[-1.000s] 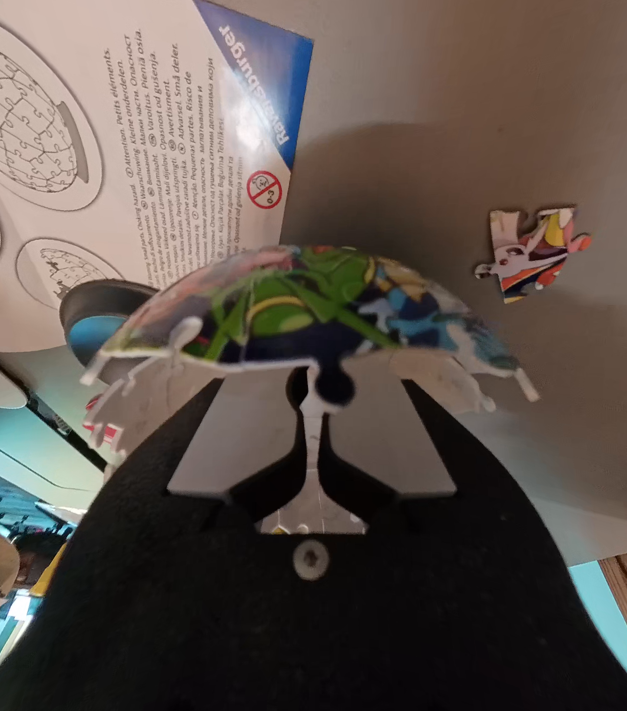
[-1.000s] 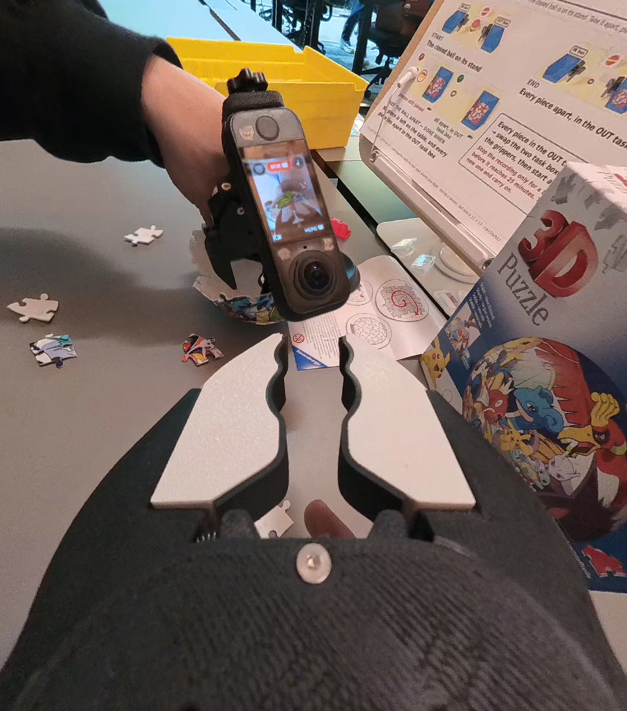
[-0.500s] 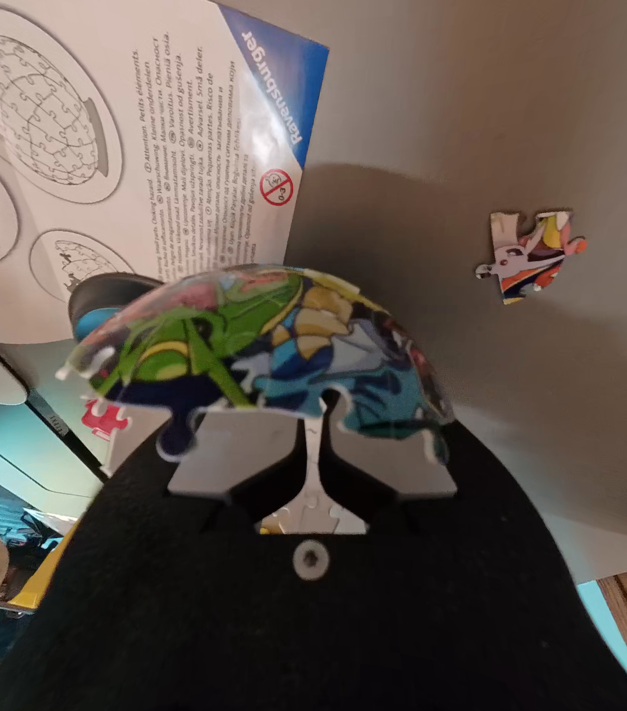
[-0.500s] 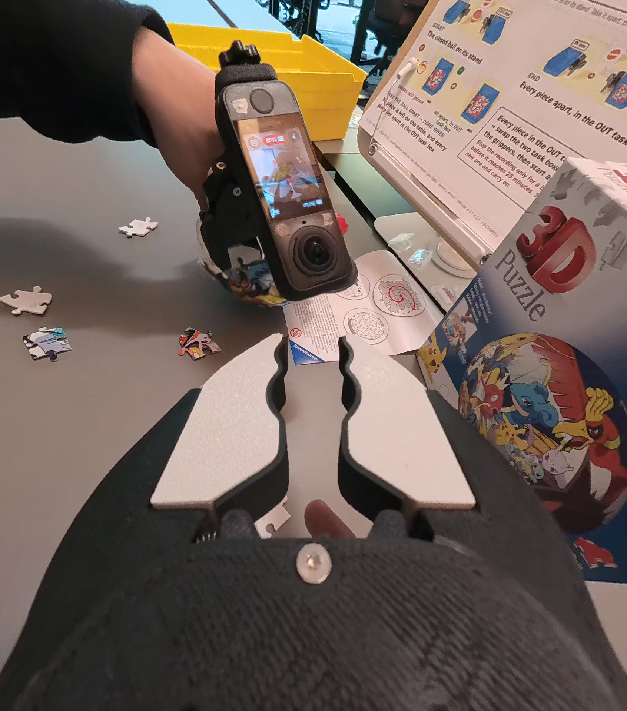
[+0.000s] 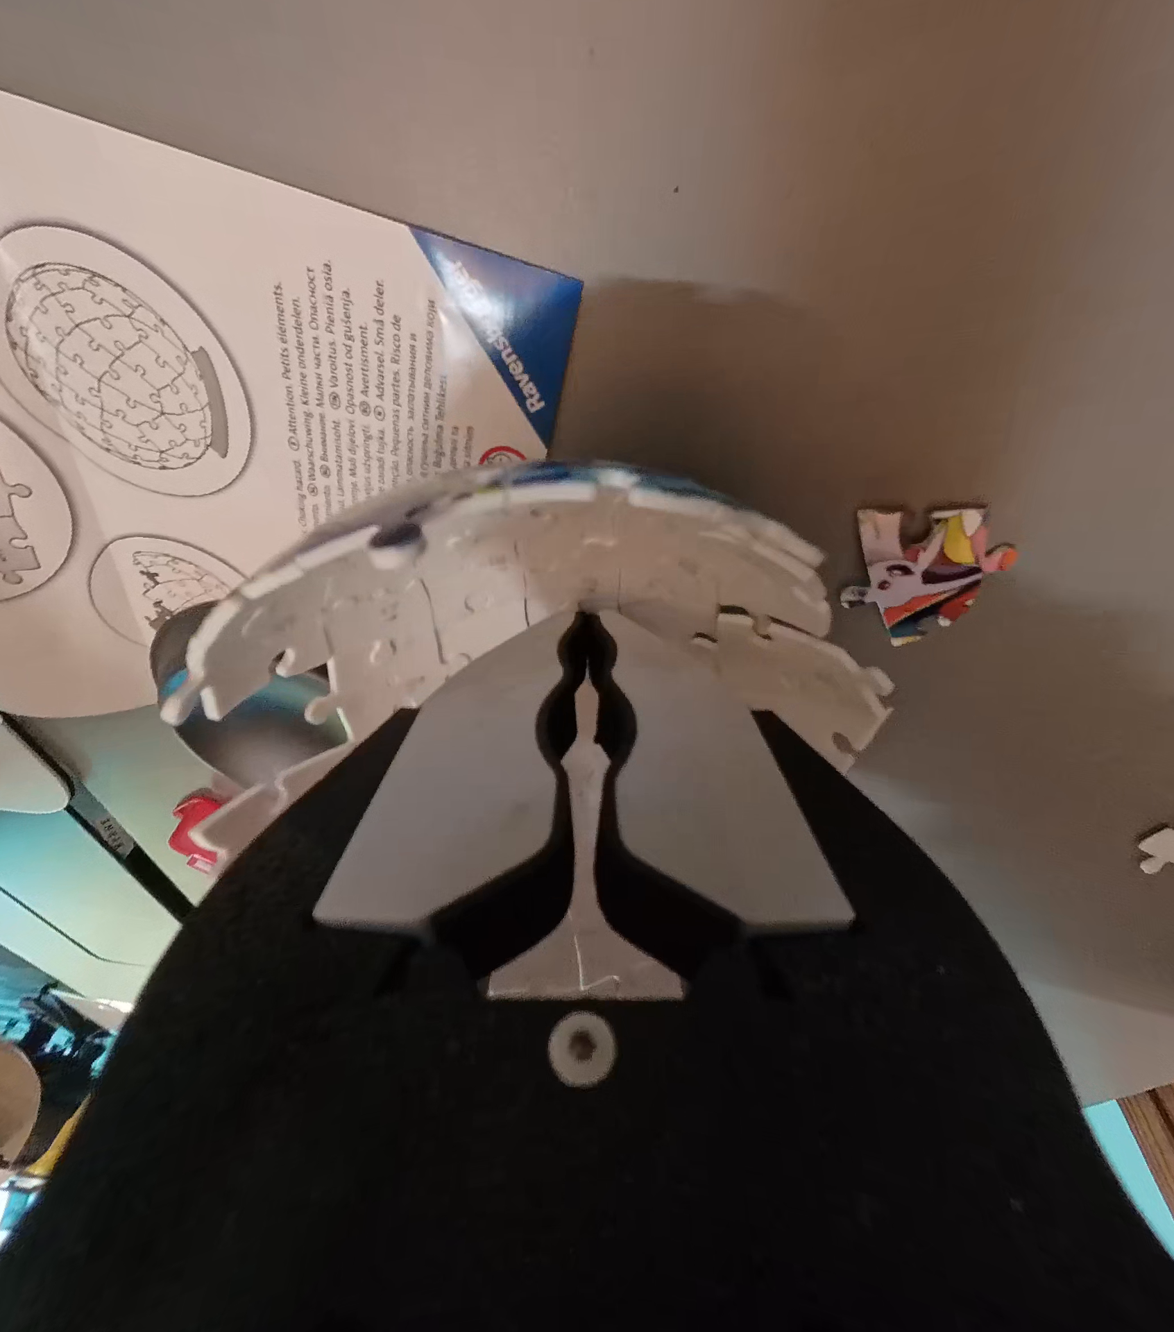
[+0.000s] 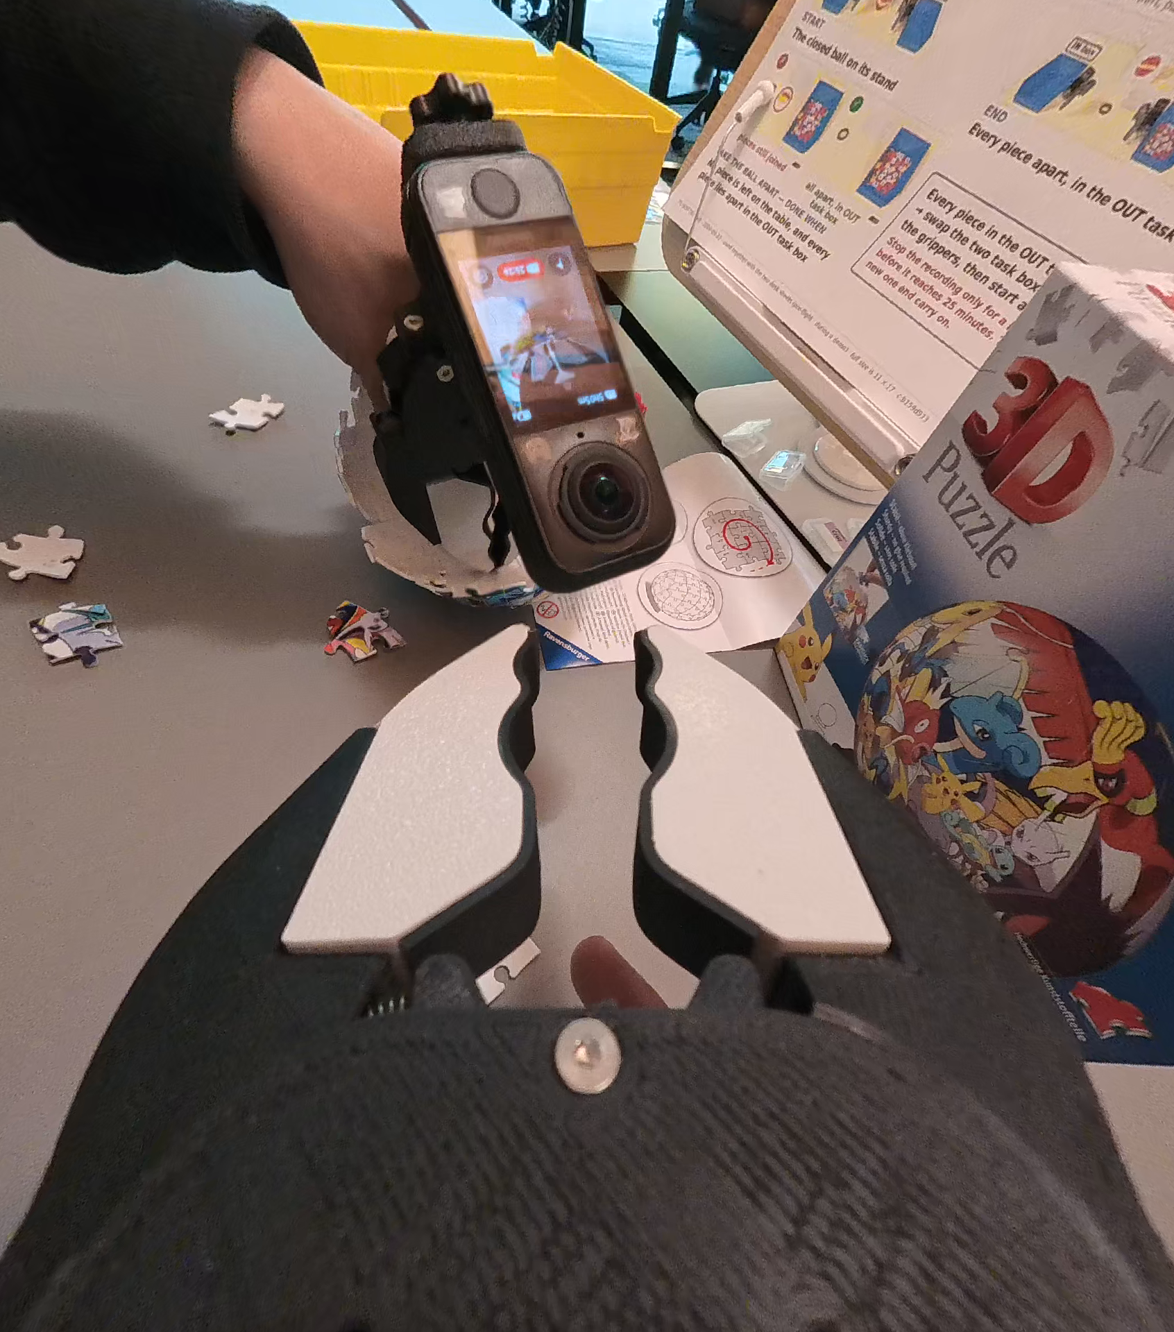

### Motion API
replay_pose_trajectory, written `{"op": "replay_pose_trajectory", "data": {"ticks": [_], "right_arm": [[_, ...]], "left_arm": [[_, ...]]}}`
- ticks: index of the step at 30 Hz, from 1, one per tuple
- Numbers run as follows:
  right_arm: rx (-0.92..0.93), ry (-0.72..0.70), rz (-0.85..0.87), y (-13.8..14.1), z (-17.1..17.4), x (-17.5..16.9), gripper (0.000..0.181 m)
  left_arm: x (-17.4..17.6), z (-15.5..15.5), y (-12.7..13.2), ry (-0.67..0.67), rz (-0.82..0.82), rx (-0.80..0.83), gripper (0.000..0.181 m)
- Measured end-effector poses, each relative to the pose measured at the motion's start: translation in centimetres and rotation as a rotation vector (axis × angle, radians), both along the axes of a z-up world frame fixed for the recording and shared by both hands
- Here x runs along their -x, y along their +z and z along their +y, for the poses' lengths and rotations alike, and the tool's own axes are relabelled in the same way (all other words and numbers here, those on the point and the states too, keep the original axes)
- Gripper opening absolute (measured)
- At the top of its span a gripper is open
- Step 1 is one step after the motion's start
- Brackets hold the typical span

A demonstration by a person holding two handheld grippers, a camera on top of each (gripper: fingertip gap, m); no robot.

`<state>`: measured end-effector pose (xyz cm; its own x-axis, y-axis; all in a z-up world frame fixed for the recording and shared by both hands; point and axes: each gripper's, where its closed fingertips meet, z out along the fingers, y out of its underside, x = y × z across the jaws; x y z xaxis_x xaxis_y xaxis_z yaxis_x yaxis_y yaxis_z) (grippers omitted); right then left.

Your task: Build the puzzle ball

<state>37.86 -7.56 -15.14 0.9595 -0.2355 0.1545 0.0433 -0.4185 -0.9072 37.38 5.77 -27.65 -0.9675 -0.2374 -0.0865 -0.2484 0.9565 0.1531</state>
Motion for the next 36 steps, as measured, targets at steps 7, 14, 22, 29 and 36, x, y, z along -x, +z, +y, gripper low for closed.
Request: {"op": "replay_pose_trajectory", "data": {"ticks": [7, 14, 22, 29, 36], "right_arm": [[0.005, -0.004, 0.001, -0.1, 0.0, 0.0, 0.026], [0.027, 0.007, 0.017, -0.6, 0.1, 0.1, 0.026], [0.111, 0.076, 0.020, -3.2, 2.6, 0.4, 0.028], [0.034, 0.096, -0.031, -5.2, 8.8, -0.4, 0.062], [0.060, 0.058, -0.060, -6.3, 10.7, -0.9, 0.076]], "left_arm": [[0.0, 0.0, 0.0, -0.030, -0.040, -0.058, 0.000], [0.5, 0.4, 0.1, -0.026, -0.078, -0.071, 0.000], [0.1, 1.5, 1.6, 0.021, -0.160, -0.021, 0.000], [-0.9, 2.3, 3.1, 0.070, -0.220, 0.064, 0.000], [-1.1, 3.1, 5.4, 0.120, -0.237, 0.158, 0.000]]}}
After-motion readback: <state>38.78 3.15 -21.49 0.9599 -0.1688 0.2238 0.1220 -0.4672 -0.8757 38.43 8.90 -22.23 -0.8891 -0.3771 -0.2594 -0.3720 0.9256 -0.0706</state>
